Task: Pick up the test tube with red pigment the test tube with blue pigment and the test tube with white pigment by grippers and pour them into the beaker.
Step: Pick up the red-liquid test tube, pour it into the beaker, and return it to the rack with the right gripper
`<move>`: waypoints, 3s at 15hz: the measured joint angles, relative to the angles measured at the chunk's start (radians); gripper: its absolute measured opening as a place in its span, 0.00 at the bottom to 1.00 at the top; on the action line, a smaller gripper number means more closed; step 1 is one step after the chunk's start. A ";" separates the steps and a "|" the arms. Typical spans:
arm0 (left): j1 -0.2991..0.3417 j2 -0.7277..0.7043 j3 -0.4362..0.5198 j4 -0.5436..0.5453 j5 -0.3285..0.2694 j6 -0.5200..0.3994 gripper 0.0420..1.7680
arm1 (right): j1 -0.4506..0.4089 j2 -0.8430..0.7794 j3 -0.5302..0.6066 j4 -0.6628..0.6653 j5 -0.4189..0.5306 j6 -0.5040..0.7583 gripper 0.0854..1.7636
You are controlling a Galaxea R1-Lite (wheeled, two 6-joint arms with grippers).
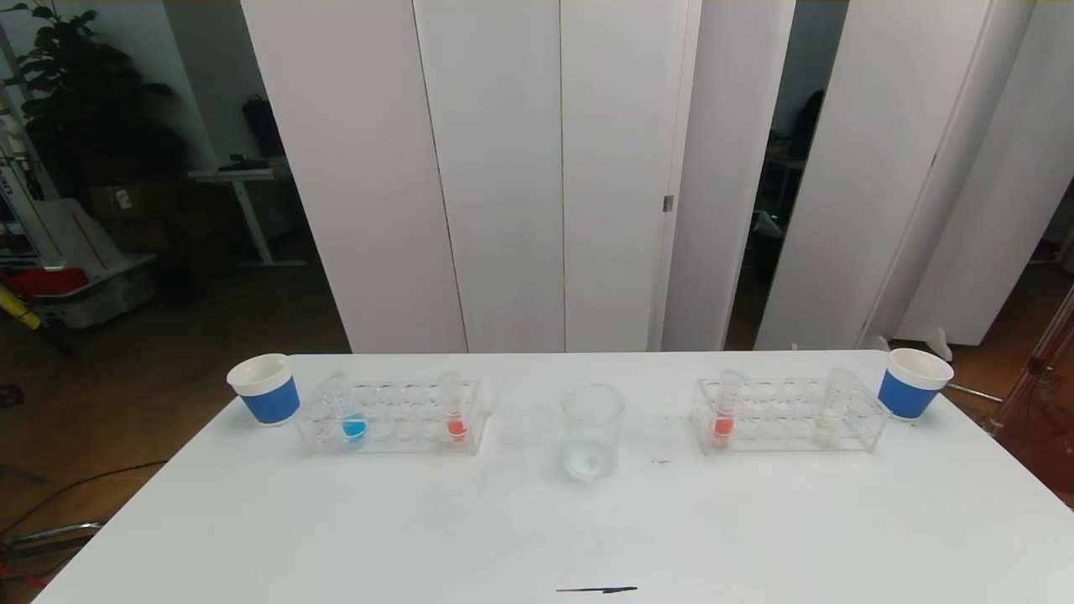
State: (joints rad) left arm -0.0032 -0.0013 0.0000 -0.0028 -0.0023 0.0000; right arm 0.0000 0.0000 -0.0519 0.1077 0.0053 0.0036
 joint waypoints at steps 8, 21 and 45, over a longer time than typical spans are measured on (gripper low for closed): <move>0.000 0.000 0.000 0.000 0.000 0.000 0.99 | 0.011 0.295 -0.364 -0.023 0.006 -0.012 0.99; 0.000 0.000 0.000 0.000 0.000 0.000 0.99 | 0.059 1.245 -0.610 -0.678 0.032 -0.017 0.99; 0.000 0.000 0.000 0.000 0.000 0.000 0.99 | 0.430 2.159 -0.475 -1.600 -0.311 0.046 0.99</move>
State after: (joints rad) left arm -0.0032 -0.0013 0.0000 -0.0028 -0.0019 0.0000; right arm 0.4304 2.1585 -0.5268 -1.4928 -0.3057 0.0496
